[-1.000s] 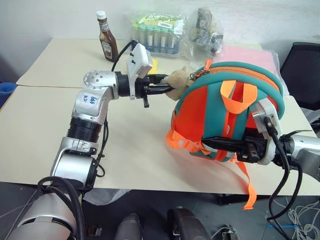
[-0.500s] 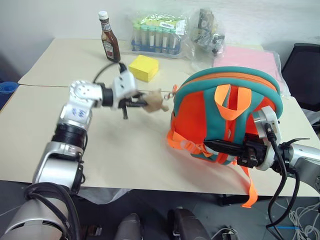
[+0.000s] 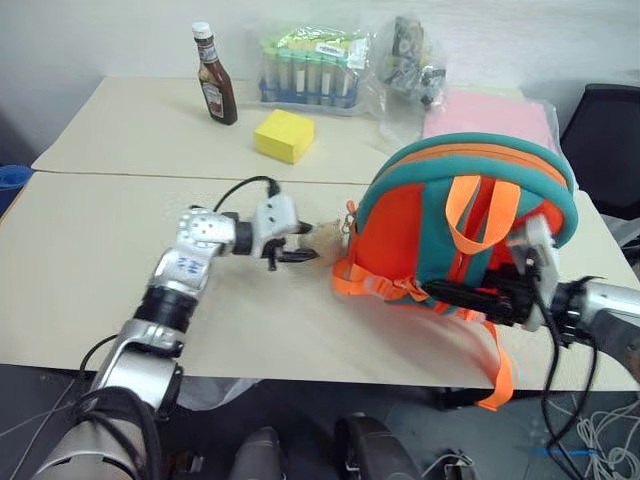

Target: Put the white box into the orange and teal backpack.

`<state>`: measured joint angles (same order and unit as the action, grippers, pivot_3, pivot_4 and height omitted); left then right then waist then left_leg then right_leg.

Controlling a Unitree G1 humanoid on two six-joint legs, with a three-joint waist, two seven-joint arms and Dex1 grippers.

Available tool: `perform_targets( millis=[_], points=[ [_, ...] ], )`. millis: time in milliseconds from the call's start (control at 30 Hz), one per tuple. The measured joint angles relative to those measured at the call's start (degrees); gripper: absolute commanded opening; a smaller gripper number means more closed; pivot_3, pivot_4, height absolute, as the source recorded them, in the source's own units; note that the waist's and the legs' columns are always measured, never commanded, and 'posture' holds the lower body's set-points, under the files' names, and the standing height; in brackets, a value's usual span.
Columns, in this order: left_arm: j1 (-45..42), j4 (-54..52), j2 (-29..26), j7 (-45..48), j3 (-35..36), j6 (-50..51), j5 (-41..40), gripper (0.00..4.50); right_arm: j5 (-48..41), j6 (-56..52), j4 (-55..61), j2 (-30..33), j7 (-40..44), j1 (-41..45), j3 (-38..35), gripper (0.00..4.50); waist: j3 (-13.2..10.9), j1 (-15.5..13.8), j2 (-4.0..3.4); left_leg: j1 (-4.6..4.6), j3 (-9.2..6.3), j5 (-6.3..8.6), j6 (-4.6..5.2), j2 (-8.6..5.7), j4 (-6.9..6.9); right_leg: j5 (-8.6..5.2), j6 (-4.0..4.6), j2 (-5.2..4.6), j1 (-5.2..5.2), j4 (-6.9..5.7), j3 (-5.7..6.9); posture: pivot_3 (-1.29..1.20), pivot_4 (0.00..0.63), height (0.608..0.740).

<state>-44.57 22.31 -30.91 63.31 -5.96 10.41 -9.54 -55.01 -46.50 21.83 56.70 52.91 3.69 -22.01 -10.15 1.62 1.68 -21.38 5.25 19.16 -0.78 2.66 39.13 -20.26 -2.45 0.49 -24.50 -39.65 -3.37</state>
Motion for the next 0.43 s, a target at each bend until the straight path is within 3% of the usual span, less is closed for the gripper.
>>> perform_targets(
  millis=[133, 300, 433],
  points=[
    [4.9, -6.83, -9.55, 5.35, 8.12, 13.74, -10.0, 4.5, 1.2, -0.91, -5.43, 7.31, 13.56, -10.62, -14.89, 4.49, 0.0, 0.09, 0.0, 0.1, -0.02, 0.01, 0.01, 0.0, -0.04, 0.0, 0.0, 0.01, 0.15, 0.11, 0.02, 0.0, 0.15, 0.74],
    [6.9, -12.27, -19.52, 6.06, 19.22, 27.04, -19.19, 4.5, 3.94, -2.39, -16.99, 10.41, 20.18, -13.65, -29.96, 4.49, 0.0, 0.12, 0.02, 0.23, -0.05, 0.05, 0.08, -0.01, -0.04, 0.0, 0.0, 0.0, 0.31, 0.17, 0.02, 0.0, 0.15, 0.74],
    [6.87, -15.77, -21.25, 2.7, 27.51, 32.0, -25.15, 4.5, 4.74, -1.85, -20.06, 9.27, 18.63, -10.02, -30.95, 4.49, 0.01, 0.13, 0.03, 0.28, -0.05, 0.07, 0.1, -0.02, -0.04, 0.0, 0.0, -0.01, 0.38, 0.21, 0.03, 0.0, 0.15, 0.74]
  ],
)
